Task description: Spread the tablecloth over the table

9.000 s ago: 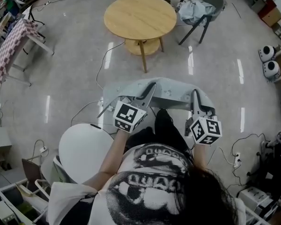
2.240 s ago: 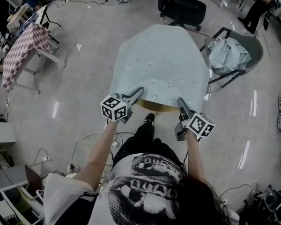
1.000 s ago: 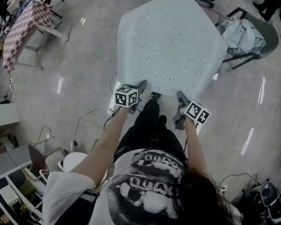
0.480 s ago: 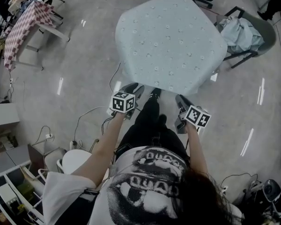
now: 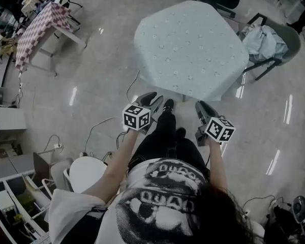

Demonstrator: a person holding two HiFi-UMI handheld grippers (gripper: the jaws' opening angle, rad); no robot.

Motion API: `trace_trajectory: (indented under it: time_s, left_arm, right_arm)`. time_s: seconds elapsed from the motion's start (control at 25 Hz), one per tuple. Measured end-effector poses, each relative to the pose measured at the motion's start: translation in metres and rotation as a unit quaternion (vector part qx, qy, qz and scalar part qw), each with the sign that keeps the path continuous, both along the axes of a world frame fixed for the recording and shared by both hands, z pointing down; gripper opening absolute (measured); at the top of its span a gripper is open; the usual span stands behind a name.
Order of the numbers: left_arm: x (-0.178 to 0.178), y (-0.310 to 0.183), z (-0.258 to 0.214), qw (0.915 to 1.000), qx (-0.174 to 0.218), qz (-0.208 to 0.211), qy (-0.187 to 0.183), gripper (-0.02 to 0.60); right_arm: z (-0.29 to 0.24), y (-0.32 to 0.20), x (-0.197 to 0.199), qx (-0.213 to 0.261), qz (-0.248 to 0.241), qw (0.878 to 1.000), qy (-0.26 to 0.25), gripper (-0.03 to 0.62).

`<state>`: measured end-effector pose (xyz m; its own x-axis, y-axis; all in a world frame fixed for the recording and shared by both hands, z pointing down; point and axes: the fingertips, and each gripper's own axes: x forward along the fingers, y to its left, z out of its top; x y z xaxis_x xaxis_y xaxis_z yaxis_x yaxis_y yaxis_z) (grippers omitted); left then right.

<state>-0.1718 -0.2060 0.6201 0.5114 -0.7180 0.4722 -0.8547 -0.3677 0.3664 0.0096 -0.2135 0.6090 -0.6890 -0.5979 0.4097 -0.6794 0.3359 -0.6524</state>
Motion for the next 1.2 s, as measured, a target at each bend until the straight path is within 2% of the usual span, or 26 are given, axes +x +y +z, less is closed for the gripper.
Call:
trace_trajectory:
  time_s: [0.16,0.28,0.36,0.52,0.72,0.96,1.2]
  left_arm:
    - [-0.004,0.011,-0.030,0.9997,0.022,-0.007,0.009,0.144]
    - [-0.006,0.019,-0.038,0.9996,0.026,-0.001,-0.006,0.144]
    - [-0.006,0.025,-0.040,0.9996,0.026,-0.004,-0.009,0.144]
    - [-0.012,0.038,-0.047,0.9991,0.032,-0.026,0.008,0.144]
    - [-0.037,0.053,-0.060,0.9974,0.048,-0.052,0.013,0.144]
    - [-0.063,0.080,-0.091,0.9929,0.086,-0.080,0.018,0.141]
    - [-0.082,0.118,-0.125,0.9880,0.127,-0.088,0.003,0.100]
  right_arm:
    - [-0.026,0.005,-0.016,0.039,-0.030,0.999,0.009,0.071]
    - [-0.045,0.009,-0.026,0.059,-0.043,0.997,0.002,0.071]
    - [-0.053,0.011,-0.030,0.060,-0.049,0.997,-0.008,0.071]
    - [-0.057,0.016,-0.046,0.063,-0.076,0.995,-0.012,0.071]
    - [-0.062,0.032,-0.082,0.067,-0.117,0.991,-0.014,0.071]
    - [-0.083,0.060,-0.126,0.082,-0.167,0.982,-0.017,0.071]
    - [-0.112,0.093,-0.168,0.113,-0.188,0.975,-0.024,0.014]
